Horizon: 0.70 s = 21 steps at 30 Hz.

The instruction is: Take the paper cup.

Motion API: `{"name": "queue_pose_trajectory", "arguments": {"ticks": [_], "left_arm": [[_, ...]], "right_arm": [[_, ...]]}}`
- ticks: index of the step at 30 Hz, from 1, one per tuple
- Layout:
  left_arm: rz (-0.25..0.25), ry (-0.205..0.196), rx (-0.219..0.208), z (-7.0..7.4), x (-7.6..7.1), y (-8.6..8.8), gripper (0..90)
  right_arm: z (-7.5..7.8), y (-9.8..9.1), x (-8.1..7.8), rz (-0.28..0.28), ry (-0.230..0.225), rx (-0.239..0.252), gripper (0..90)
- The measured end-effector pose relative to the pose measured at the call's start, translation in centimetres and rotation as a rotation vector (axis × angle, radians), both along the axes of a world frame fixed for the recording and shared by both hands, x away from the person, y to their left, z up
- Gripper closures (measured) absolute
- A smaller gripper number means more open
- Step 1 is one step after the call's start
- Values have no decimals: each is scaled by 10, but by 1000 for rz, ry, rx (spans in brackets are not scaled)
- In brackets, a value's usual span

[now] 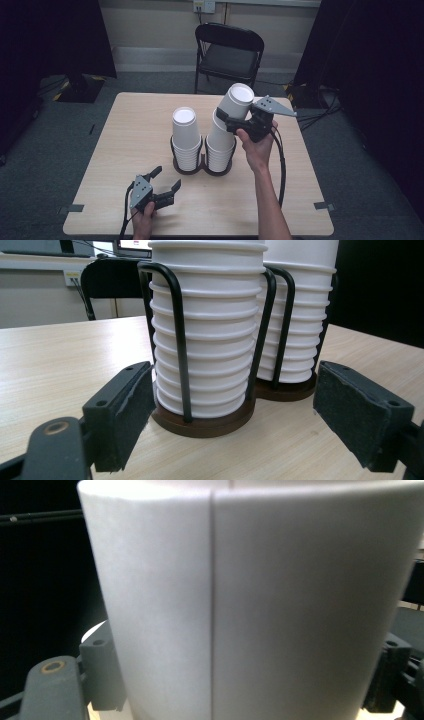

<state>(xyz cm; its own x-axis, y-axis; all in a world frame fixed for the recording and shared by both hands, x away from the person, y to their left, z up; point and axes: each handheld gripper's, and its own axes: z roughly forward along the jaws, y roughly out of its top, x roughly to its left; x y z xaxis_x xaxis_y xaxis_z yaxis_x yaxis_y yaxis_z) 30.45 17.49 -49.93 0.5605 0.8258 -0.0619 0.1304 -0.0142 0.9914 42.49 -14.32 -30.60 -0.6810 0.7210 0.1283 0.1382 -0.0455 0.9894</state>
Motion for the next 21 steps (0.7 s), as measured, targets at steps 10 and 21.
{"name": "queue_pose_trajectory", "arguments": {"ticks": [10, 21], "left_arm": [[9, -7, 30, 0, -1, -3, 226], [6, 0, 35, 1, 0, -3, 222]], "right_arm": [[8, -10, -9, 23, -1, 43, 159], [12, -27, -25, -17, -12, 52, 159]]}}
